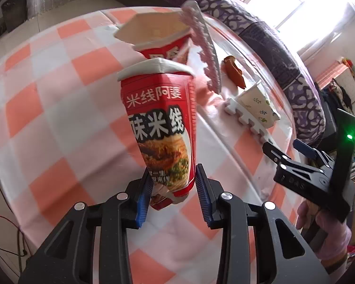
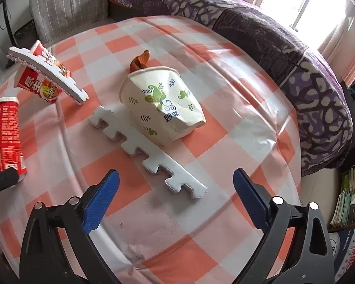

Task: Collect trash
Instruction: 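Grasp the red noodle cup with the left gripper while the right grasps the white foam strip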

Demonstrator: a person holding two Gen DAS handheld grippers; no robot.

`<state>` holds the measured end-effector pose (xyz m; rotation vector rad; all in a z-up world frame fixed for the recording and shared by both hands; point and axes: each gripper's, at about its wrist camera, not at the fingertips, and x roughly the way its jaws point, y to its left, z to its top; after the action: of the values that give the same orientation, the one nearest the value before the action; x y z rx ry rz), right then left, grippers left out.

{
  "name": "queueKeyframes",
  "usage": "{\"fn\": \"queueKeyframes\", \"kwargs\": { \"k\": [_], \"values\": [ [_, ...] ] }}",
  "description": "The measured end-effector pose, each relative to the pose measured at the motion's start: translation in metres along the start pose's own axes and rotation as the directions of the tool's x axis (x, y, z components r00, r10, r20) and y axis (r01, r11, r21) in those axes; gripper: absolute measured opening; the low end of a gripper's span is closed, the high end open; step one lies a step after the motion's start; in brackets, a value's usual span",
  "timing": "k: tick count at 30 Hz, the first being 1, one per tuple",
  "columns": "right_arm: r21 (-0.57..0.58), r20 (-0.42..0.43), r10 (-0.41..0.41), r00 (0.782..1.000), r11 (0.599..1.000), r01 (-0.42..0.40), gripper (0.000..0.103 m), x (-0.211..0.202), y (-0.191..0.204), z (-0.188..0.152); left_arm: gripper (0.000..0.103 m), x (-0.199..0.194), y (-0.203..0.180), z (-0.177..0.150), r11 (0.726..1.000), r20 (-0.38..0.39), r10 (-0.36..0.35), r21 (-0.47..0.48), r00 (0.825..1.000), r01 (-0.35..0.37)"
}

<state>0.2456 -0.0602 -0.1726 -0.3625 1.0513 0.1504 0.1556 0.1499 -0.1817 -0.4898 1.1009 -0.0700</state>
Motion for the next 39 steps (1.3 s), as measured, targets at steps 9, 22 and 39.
{"fn": "queueKeyframes", "kwargs": {
  "k": [9,22,39],
  "values": [
    [0.084,-0.045,0.089,0.995,0.993,-0.085,0.034,0.006,0.006,-0.003,0.039,0.000,0.027,-0.007,1.000,-0.007,-0.001,-0.024,1.000,0.001],
    [-0.051,-0.087,0.123,0.989,0.990,-0.128,0.069,-0.007,0.049,-0.017,0.073,-0.010,0.053,0.010,0.985,-0.033,-0.061,-0.162,0.998,0.055],
    [-0.085,-0.038,0.177,0.983,0.980,-0.180,0.045,-0.001,0.070,-0.002,0.080,-0.010,0.079,0.022,0.928,-0.067,-0.083,-0.368,0.994,0.053]
  ]
}}
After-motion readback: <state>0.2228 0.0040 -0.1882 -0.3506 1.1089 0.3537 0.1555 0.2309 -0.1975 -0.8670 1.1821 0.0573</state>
